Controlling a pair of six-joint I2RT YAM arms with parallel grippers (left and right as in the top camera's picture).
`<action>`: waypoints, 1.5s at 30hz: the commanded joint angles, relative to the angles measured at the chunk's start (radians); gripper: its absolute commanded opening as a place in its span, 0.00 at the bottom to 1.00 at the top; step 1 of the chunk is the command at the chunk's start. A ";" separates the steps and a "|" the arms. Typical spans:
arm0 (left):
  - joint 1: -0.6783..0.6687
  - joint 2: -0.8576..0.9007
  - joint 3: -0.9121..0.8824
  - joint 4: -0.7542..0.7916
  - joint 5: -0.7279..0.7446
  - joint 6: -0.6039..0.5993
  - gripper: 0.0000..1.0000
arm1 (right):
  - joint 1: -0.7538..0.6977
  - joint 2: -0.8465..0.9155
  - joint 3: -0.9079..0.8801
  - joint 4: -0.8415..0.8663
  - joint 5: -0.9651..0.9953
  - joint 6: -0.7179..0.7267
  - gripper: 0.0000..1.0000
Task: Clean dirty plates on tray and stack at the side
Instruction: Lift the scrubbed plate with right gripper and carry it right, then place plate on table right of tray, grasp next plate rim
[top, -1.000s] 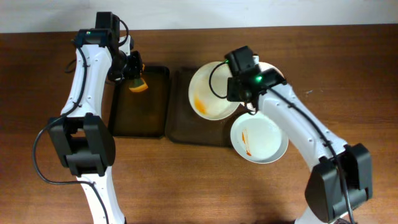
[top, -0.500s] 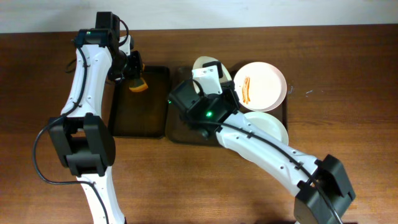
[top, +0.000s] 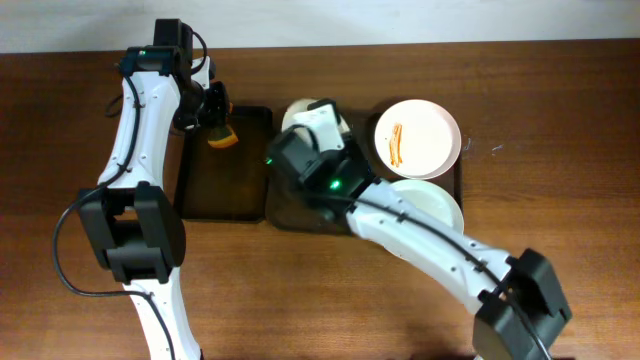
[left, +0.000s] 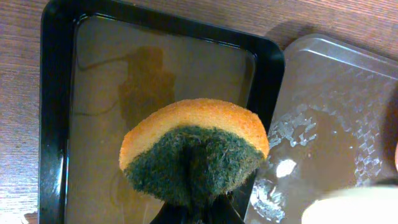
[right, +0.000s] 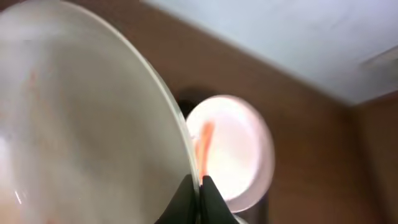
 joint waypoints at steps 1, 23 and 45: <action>0.001 -0.013 -0.003 0.002 0.004 0.009 0.00 | -0.165 -0.021 0.019 -0.063 -0.526 0.059 0.04; -0.011 -0.013 -0.003 0.003 0.004 0.009 0.00 | -1.400 0.109 -0.040 -0.134 -0.919 -0.018 0.04; -0.063 -0.013 -0.003 0.037 0.003 0.010 0.00 | -0.944 -0.063 -0.311 -0.417 -1.034 -0.145 0.36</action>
